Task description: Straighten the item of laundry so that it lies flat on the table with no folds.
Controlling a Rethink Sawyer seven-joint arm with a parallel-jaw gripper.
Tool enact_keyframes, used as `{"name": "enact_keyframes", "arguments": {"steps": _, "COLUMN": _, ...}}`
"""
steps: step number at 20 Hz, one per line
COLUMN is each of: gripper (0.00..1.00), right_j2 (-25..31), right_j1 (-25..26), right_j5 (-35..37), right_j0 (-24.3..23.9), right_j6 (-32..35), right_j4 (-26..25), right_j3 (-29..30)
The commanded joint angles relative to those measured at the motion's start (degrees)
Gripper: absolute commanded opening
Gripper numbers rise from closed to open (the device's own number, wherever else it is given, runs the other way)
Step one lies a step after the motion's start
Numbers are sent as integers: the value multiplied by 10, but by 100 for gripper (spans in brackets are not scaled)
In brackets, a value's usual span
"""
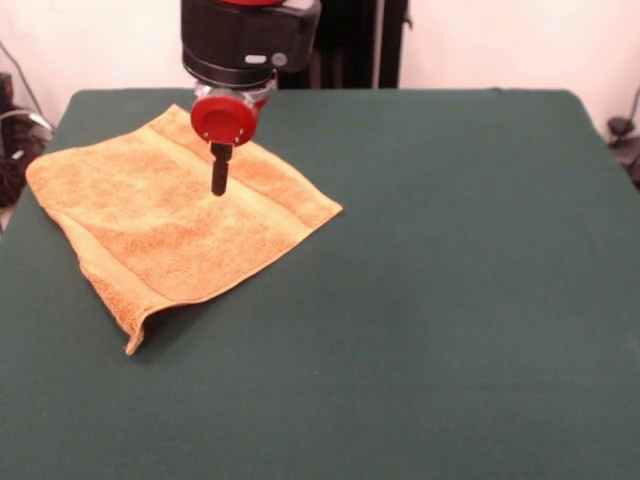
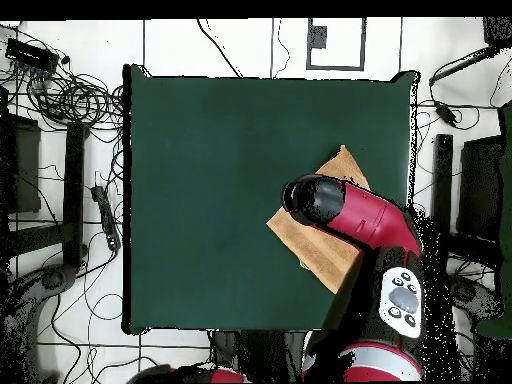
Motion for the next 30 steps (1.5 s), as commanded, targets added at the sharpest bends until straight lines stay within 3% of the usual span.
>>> {"name": "enact_keyframes", "arguments": {"steps": 1, "gripper": 100, "right_j2": 165, "right_j1": -43, "right_j5": 146, "right_j0": -108, "right_j6": -289, "right_j4": -70, "right_j3": 17}}
{"name": "enact_keyframes", "arguments": {"steps": 14, "gripper": 100, "right_j2": 212, "right_j1": -65, "right_j5": 143, "right_j0": -176, "right_j6": -296, "right_j4": -155, "right_j3": 23}}
{"name": "enact_keyframes", "arguments": {"steps": 18, "gripper": 100, "right_j2": 189, "right_j1": -75, "right_j5": 109, "right_j0": -133, "right_j6": -145, "right_j4": -116, "right_j3": 73}}
{"name": "enact_keyframes", "arguments": {"steps": 21, "gripper": 100, "right_j2": 186, "right_j1": -74, "right_j5": 104, "right_j0": -113, "right_j6": -101, "right_j4": -99, "right_j3": 82}}
{"name": "enact_keyframes", "arguments": {"steps": 24, "gripper": 100, "right_j2": 182, "right_j1": -71, "right_j5": 96, "right_j0": -99, "right_j6": -90, "right_j4": -94, "right_j3": 86}}
{"name": "enact_keyframes", "arguments": {"steps": 26, "gripper": 100, "right_j2": 194, "right_j1": -67, "right_j5": 50, "right_j0": -103, "right_j6": -131, "right_j4": -117, "right_j3": 82}}
{"name": "enact_keyframes", "arguments": {"steps": 30, "gripper": 100, "right_j2": 179, "right_j1": -55, "right_j5": 49, "right_j0": -79, "right_j6": -129, "right_j4": -132, "right_j3": 70}}
